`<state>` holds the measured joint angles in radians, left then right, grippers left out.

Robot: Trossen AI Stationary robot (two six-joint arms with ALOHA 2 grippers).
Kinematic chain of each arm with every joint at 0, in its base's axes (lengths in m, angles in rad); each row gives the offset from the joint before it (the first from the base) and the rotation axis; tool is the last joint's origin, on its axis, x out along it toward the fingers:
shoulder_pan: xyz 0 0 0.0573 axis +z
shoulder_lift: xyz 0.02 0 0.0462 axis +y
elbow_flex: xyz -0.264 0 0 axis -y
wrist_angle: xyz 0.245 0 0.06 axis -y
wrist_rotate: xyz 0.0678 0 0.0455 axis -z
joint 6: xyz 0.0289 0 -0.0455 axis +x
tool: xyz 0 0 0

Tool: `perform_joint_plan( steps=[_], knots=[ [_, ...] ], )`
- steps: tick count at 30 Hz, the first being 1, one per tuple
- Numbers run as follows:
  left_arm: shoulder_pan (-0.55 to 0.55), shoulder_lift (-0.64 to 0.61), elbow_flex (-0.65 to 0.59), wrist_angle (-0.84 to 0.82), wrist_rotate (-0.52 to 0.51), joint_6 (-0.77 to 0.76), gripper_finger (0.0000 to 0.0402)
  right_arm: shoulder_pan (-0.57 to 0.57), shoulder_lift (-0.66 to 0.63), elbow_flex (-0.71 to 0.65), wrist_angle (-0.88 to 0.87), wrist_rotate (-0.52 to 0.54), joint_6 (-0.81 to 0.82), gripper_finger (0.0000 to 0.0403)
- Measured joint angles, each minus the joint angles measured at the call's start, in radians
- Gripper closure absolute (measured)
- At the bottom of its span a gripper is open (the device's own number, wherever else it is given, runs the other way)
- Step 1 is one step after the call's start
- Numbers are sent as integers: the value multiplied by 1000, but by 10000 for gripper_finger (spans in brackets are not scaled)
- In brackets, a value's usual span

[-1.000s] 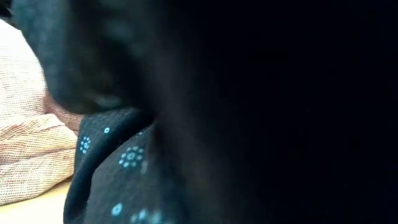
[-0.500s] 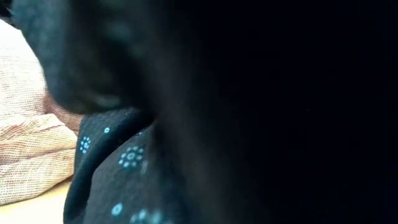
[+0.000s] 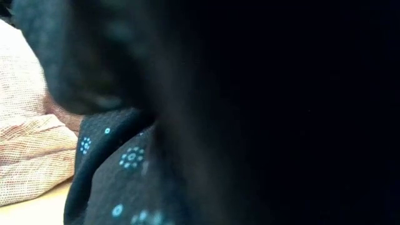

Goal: Sort clothes
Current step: Put the white socks into the right white laundry bin

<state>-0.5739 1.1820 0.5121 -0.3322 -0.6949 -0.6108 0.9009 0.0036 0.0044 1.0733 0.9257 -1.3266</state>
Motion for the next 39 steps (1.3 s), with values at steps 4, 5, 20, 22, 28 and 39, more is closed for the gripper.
perform_joint_plan(
  steps=[4, 5, 20, 22, 28, 39],
  knots=[
    [0, 0, -25, 25, -1, -12, 151, 0, 0, 0, 0, 0, 0, 249],
    [0, 0, -37, 39, -1, -19, 151, 0, 0, 0, 0, 0, 0, 249],
    [16, 0, -123, 149, -1, -43, 151, 0, 0, 0, 0, 0, 0, 249],
    [24, 0, -123, 155, -1, -27, 152, 0, 0, 0, 0, 0, 0, 249],
    [53, 0, -123, 220, 18, 69, 220, 0, 0, 0, 0, 0, 0, 249],
    [99, -8, -83, 245, 175, 214, 396, 0, 0, 0, 0, 0, 0, 249]
  ],
)
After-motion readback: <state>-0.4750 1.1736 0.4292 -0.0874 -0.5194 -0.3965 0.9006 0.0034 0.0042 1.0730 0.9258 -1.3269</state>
